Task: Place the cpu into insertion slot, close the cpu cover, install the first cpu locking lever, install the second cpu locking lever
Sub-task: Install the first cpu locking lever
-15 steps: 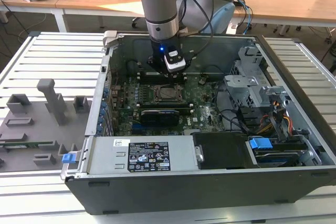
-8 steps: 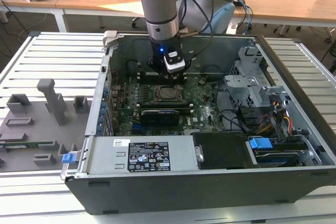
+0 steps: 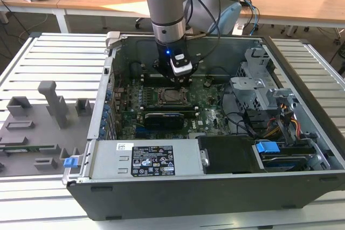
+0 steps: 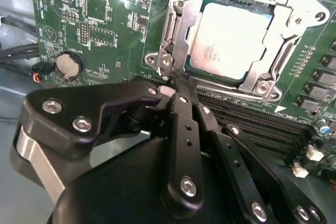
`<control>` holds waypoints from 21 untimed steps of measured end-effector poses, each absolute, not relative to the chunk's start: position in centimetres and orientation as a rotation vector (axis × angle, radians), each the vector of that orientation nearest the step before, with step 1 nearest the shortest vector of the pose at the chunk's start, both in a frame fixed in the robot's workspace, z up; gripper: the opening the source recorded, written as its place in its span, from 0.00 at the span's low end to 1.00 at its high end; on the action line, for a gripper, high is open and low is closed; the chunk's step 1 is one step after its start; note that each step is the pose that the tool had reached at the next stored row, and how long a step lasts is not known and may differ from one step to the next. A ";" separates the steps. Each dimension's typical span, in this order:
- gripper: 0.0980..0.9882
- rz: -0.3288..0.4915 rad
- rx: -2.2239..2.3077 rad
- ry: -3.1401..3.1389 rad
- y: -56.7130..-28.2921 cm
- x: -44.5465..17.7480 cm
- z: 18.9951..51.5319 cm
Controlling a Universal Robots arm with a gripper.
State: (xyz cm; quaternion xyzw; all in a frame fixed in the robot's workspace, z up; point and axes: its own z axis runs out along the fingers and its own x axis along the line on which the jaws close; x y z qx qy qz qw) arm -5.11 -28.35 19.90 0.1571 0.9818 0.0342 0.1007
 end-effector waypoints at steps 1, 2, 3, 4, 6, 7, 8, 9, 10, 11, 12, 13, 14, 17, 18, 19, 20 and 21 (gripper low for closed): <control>0.01 0.101 0.464 2.901 -28.4 -5.1 19.9; 0.01 0.101 0.464 2.901 -28.4 -5.1 19.9; 0.01 0.101 0.464 2.901 -28.4 -5.1 19.9; 0.01 0.101 0.464 2.901 -28.4 -5.1 20.0; 0.01 0.101 0.464 2.901 -28.4 -5.1 20.5; 0.01 0.101 0.464 2.901 -28.4 -5.1 21.0; 0.01 0.101 0.464 2.901 -28.4 -5.1 21.7; 0.01 0.101 0.464 2.901 -28.4 -5.1 22.3; 0.01 0.101 0.464 2.901 -28.4 -5.1 22.6; 0.01 0.101 0.464 2.901 -28.4 -5.1 23.1; 0.01 0.101 0.464 2.901 -28.4 -5.1 23.3; 0.01 0.101 0.464 2.901 -28.4 -5.1 23.3; 0.01 0.101 0.464 2.901 -28.4 -5.1 23.3; 0.01 0.100 0.464 2.903 -28.4 -5.1 23.3; 0.01 0.097 0.467 2.919 -28.4 -5.1 23.3; 0.01 0.091 0.473 2.946 -28.4 -5.0 23.3; 0.01 0.087 0.477 2.967 -28.4 -4.9 23.3; 0.01 0.083 0.480 2.985 -28.4 -4.9 23.3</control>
